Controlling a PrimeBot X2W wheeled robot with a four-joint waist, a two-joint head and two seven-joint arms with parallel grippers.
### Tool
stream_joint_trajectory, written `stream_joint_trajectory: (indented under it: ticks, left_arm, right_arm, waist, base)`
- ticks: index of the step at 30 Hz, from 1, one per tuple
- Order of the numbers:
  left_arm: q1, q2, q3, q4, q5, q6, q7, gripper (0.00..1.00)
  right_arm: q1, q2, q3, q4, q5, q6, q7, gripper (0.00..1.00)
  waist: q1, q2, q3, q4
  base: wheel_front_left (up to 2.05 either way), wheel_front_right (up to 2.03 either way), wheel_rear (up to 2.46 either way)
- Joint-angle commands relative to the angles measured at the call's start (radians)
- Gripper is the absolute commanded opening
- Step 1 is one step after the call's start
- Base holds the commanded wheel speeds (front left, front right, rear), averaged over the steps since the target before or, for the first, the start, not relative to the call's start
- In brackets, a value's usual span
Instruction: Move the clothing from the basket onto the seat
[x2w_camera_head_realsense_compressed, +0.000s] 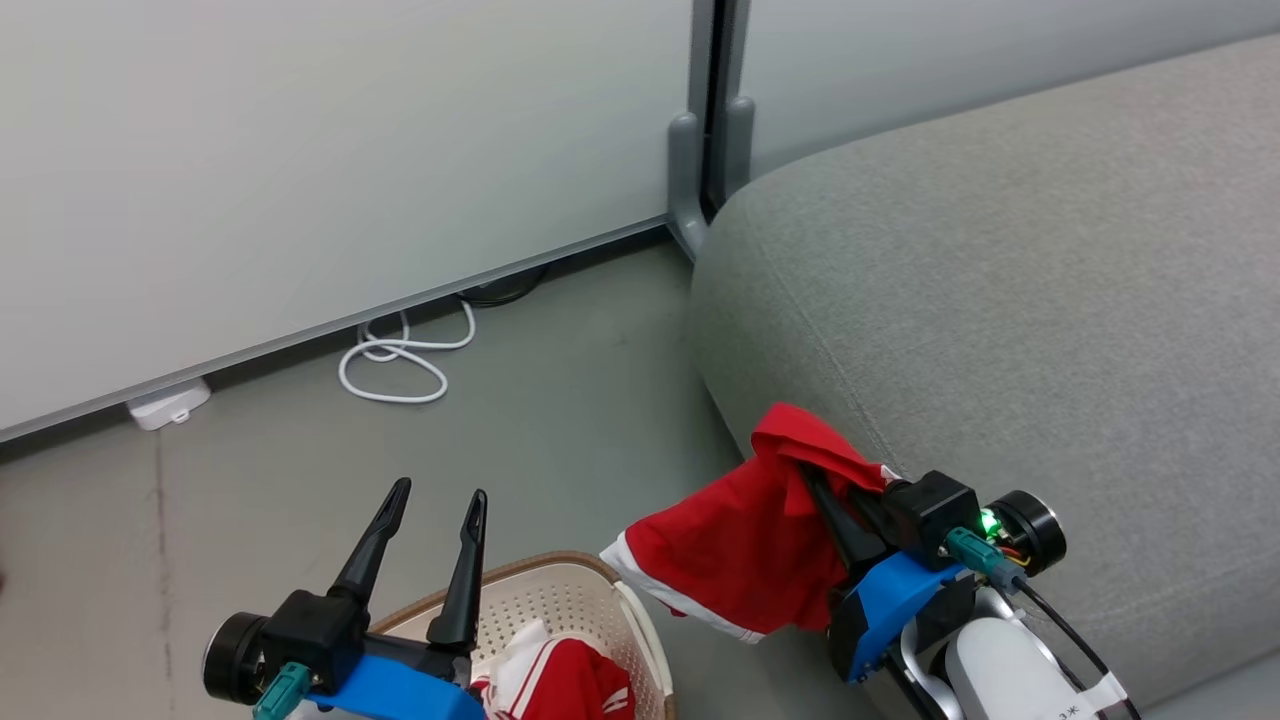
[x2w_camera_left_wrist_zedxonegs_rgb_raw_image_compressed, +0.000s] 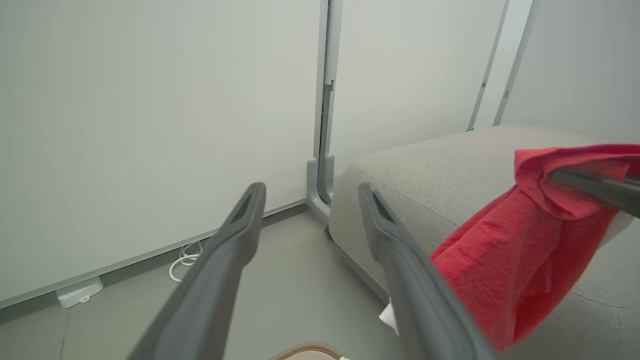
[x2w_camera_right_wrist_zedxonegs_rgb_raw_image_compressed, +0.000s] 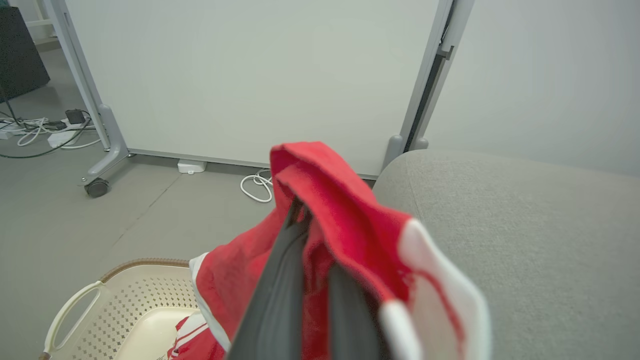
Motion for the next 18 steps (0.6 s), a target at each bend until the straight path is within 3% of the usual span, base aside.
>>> stream_joint_trajectory:
  ticks: [1, 10, 18]
  left_arm:
    - [-0.015, -0.004, 0.008, 0.002, 0.011, -0.007, -0.003, 1.0]
    - [-0.028, -0.026, 0.039, -0.001, 0.048, -0.031, -0.003, 1.0]
    - [-0.047, -0.026, 0.035, -0.005, 0.08, -0.043, -0.003, 1.0]
  right_arm:
    - [0.014, -0.003, -0.001, -0.01, -0.004, 0.0, 0.002, 0.0]
    - [0.004, -0.003, 0.005, -0.029, 0.007, 0.0, -0.004, 0.0]
    - [0.016, -0.002, -0.012, -0.035, 0.015, 0.0, -0.018, 0.0]
  waist:
    - [0.0, 0.0, 0.014, -0.055]
    - [0.0, 0.0, 0.046, -0.2]
    - [0.0, 0.0, 0.071, -0.261]
  base:
    - [0.0, 0.0, 0.0]
    - [0.0, 0.0, 0.0]
    - [0.0, 0.0, 0.0]
